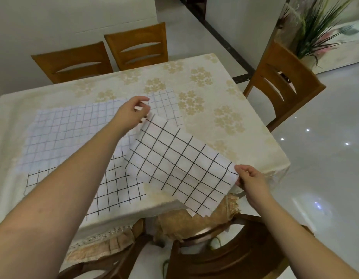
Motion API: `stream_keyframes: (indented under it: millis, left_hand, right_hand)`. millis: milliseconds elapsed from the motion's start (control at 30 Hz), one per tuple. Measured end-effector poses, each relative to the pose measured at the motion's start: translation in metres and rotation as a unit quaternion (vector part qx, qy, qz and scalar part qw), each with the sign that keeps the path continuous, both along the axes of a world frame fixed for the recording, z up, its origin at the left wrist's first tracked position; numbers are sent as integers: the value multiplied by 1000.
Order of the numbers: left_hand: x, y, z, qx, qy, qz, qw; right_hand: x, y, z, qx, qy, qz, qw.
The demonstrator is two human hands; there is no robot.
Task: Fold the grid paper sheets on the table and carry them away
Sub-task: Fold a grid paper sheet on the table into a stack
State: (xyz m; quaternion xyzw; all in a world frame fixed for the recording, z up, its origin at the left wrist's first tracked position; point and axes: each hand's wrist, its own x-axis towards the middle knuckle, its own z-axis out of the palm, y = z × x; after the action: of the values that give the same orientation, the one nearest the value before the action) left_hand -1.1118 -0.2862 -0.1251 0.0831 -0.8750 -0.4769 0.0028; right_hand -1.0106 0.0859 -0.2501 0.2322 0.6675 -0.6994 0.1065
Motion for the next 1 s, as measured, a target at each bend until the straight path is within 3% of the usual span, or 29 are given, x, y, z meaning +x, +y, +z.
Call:
stream_keyframes:
  millis: [133, 233, 333, 467, 700, 800, 1000]
  left_hand:
    - [-2, 41, -28, 4, 2, 26, 1000]
    - [24, 59, -65, -4, -40, 14, 999]
    - [61, 68, -108, 17, -93, 48, 994]
    - [106, 81, -151, 58, -166, 98, 980]
    - [132, 102, -179, 114, -243, 190, 944]
    - [139, 115, -188, 91, -268, 210, 936]
    - [135, 140, -195, 90, -308, 275, 906]
  right_hand:
    - [3, 19, -47, 33, -64, -96, 993]
    - [11, 37, -65, 66, -104, -103, 987]
    - [16, 48, -61, 150, -106, -22, 983]
    - [7, 51, -47, 344, -47, 93, 933]
    - [-48, 23, -43, 362, 20, 207, 909]
    - [-73, 6, -45, 354, 35, 266, 896]
    - [-119, -19, -57, 375, -4, 321, 870]
